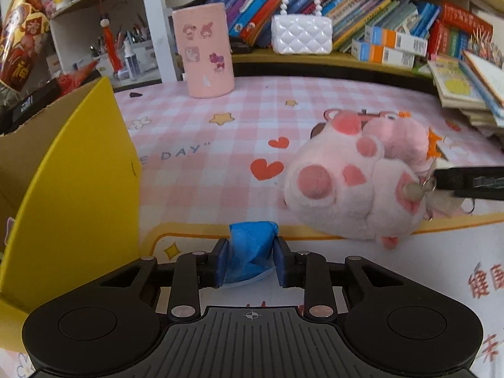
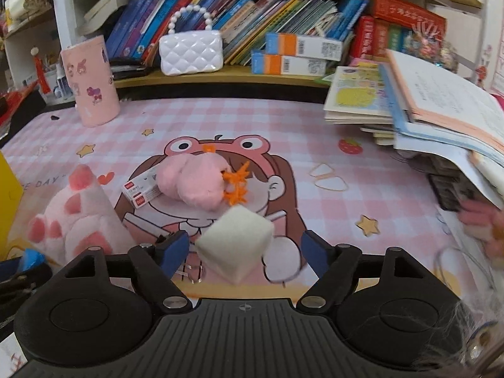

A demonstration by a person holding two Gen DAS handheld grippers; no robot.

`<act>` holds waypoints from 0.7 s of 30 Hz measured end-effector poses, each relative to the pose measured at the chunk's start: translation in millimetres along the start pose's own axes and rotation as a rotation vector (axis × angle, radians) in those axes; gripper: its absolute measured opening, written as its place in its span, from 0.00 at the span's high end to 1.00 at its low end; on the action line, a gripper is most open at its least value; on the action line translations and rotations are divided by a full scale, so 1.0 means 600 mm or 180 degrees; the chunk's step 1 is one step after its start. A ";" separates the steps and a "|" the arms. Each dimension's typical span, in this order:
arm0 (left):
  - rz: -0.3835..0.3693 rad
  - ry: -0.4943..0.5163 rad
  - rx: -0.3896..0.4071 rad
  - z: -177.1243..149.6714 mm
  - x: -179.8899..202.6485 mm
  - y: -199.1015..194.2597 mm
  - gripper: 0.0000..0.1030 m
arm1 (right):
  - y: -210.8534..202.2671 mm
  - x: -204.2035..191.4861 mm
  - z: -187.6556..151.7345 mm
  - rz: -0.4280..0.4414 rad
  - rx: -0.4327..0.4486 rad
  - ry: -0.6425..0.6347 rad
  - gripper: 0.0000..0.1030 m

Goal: Organize objects
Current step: 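Grasp the white foam cube with the right gripper while the left grasps the blue cloth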

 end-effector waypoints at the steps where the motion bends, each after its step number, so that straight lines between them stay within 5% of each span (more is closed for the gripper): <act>1: -0.0016 -0.0013 0.0010 0.003 0.001 -0.003 0.73 | 0.011 0.001 -0.001 -0.0011 -0.0028 0.0012 0.26; 5: -0.0109 -0.0041 0.0058 0.010 0.008 -0.018 0.73 | 0.037 0.011 -0.010 0.0016 -0.0152 0.0220 0.30; 7: -0.0134 -0.0061 0.0083 0.014 0.009 -0.023 0.73 | 0.038 0.014 -0.013 0.0161 -0.0172 0.0376 0.48; 10: -0.0179 -0.0102 0.0128 0.022 0.008 -0.032 0.73 | 0.027 0.011 -0.009 0.0143 -0.0135 0.0378 0.57; 21: -0.0437 -0.0195 0.0341 0.029 0.001 -0.104 0.73 | -0.098 0.017 -0.010 -0.0082 0.0026 0.0314 0.60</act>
Point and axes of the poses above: each gripper's, at about its wrist camera, not at the fingertips, and y roughly the way its jaws point, x to its right, z to its top, the point moved 6 cm from there along y, roughly the way its jaws point, and after that the axes turned 13 degrees about x, right-handed, at the moved point
